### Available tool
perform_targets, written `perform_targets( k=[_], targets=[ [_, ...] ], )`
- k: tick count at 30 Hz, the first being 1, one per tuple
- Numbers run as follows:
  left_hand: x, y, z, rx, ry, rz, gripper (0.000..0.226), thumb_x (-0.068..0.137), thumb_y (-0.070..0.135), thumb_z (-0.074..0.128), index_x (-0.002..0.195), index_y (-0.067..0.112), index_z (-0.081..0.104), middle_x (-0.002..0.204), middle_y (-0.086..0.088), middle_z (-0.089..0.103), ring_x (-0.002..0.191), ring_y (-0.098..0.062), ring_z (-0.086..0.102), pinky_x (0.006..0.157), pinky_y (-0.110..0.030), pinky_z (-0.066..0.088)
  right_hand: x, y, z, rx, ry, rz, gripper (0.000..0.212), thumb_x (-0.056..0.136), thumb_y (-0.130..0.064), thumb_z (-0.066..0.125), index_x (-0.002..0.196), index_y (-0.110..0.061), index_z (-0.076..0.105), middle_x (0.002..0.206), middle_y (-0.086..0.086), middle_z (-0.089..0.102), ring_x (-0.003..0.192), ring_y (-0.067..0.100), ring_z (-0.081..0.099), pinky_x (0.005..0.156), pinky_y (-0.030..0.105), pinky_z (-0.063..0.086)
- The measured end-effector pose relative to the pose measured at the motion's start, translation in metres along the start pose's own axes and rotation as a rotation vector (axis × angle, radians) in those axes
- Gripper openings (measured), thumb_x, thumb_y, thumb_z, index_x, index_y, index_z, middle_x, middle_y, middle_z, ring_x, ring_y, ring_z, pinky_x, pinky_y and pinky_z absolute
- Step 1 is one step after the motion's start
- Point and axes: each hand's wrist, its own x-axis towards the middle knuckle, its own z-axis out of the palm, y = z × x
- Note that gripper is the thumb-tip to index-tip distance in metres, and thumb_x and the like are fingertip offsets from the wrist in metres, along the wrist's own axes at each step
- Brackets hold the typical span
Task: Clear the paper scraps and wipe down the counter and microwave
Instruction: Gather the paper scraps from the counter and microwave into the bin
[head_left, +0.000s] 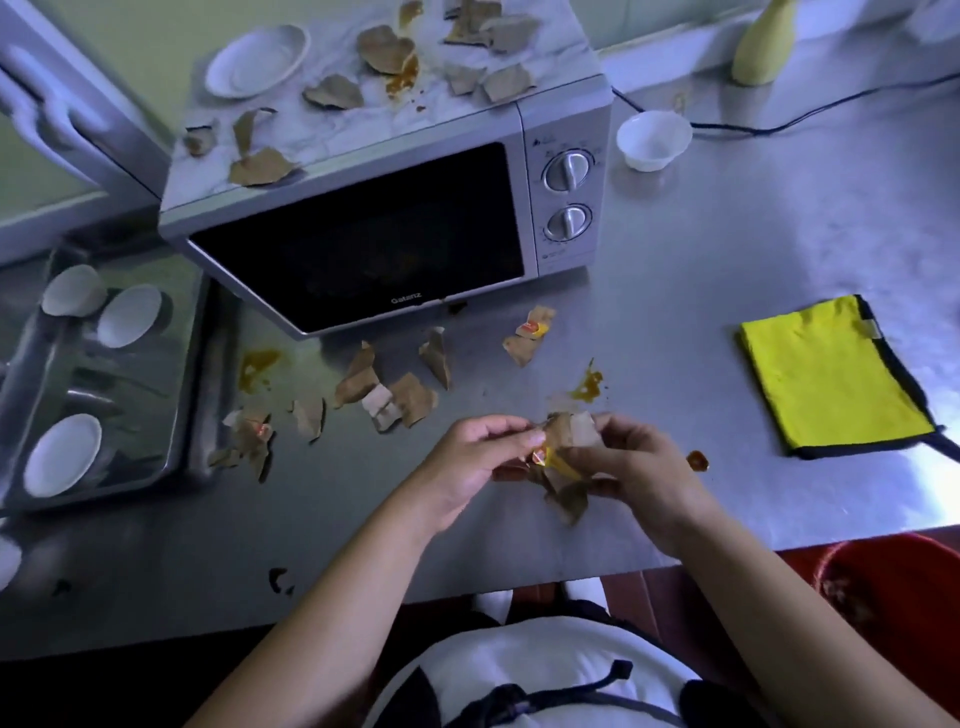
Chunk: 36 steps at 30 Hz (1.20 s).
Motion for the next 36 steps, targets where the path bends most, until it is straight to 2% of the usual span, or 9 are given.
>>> perform_targets(
  k=[2,4,8,14,18,22,26,31,36],
  targets=[
    [0.019,0.001,-0.009,0.028,-0.027,0.001,0.021,0.086,0.034,0.072,0.099,0.019,0.077,0.097,-0.003,0.076,0.091,-0.018,0.071,0.077,-0.027,0.056,-0.008,-0.002,-0.002,0.053,0.117,-0.026,0.018,0.083,0.012,0.064,0.089,-0.005,0.066,0.086,0.015,0.072,0.074,0.029,0.071,0.061,0.034,0.057],
    [0.052,0.0,-0.019,0.262,0.091,0.038,0.013,0.089,0.034,0.07,0.097,0.025,0.075,0.093,0.003,0.076,0.091,-0.016,0.071,0.074,-0.025,0.053,-0.017,-0.001,-0.008,0.1,0.243,-0.051,0.02,0.084,0.013,0.063,0.089,-0.006,0.066,0.083,0.013,0.071,0.072,0.028,0.071,0.063,0.036,0.058],
    [0.134,0.006,-0.028,0.642,0.297,0.136,0.011,0.084,0.027,0.074,0.089,0.023,0.064,0.091,0.002,0.069,0.095,-0.025,0.067,0.087,-0.038,0.055,-0.04,0.009,-0.015,0.188,0.4,-0.041,0.018,0.083,0.014,0.063,0.094,0.0,0.065,0.085,0.016,0.072,0.068,0.024,0.072,0.057,0.032,0.058],
    [0.225,0.024,-0.019,1.099,0.344,0.201,0.045,0.084,0.036,0.069,0.121,0.011,0.059,0.126,-0.017,0.055,0.115,-0.037,0.056,0.095,-0.042,0.049,-0.075,0.019,-0.009,0.241,0.523,-0.118,0.025,0.082,0.01,0.062,0.084,-0.009,0.077,0.087,0.02,0.075,0.069,0.03,0.073,0.052,0.035,0.057],
    [0.241,0.021,-0.022,1.037,0.386,0.189,0.026,0.084,0.029,0.069,0.105,0.015,0.064,0.121,-0.014,0.058,0.111,-0.034,0.057,0.095,-0.043,0.05,-0.094,0.037,-0.003,0.319,0.648,-0.145,0.019,0.083,0.01,0.064,0.091,-0.005,0.074,0.09,0.023,0.074,0.071,0.034,0.073,0.054,0.034,0.057],
    [0.235,0.021,-0.03,0.704,0.359,0.204,0.011,0.081,0.016,0.073,0.086,0.019,0.064,0.098,-0.008,0.073,0.082,-0.022,0.064,0.074,-0.029,0.05,-0.104,0.054,0.006,0.289,0.73,-0.11,0.026,0.085,0.006,0.065,0.087,-0.016,0.078,0.093,0.016,0.076,0.075,0.025,0.075,0.055,0.027,0.057],
    [0.216,0.032,-0.045,0.314,0.158,0.143,0.02,0.084,0.005,0.073,0.102,0.009,0.069,0.085,-0.007,0.07,0.068,-0.015,0.06,0.065,-0.025,0.049,-0.108,0.06,0.015,0.301,0.751,-0.1,0.023,0.085,0.003,0.067,0.088,-0.016,0.077,0.095,0.018,0.076,0.077,0.026,0.074,0.058,0.029,0.058],
    [0.2,0.03,-0.068,0.729,-0.1,-0.027,0.019,0.083,0.003,0.075,0.099,0.011,0.069,0.085,-0.007,0.066,0.067,-0.015,0.058,0.058,-0.021,0.046,-0.115,0.056,0.024,0.323,0.805,-0.135,0.018,0.086,0.006,0.065,0.095,-0.007,0.073,0.092,0.021,0.075,0.071,0.027,0.073,0.053,0.03,0.057],
    [0.207,0.026,-0.062,1.104,0.059,0.187,0.04,0.077,0.01,0.079,0.113,0.014,0.061,0.106,-0.001,0.058,0.098,-0.02,0.057,0.092,-0.034,0.049,-0.12,0.048,0.035,0.323,0.876,-0.191,0.018,0.087,0.01,0.062,0.096,-0.004,0.069,0.081,0.011,0.076,0.066,0.02,0.073,0.049,0.025,0.055]
  ],
)
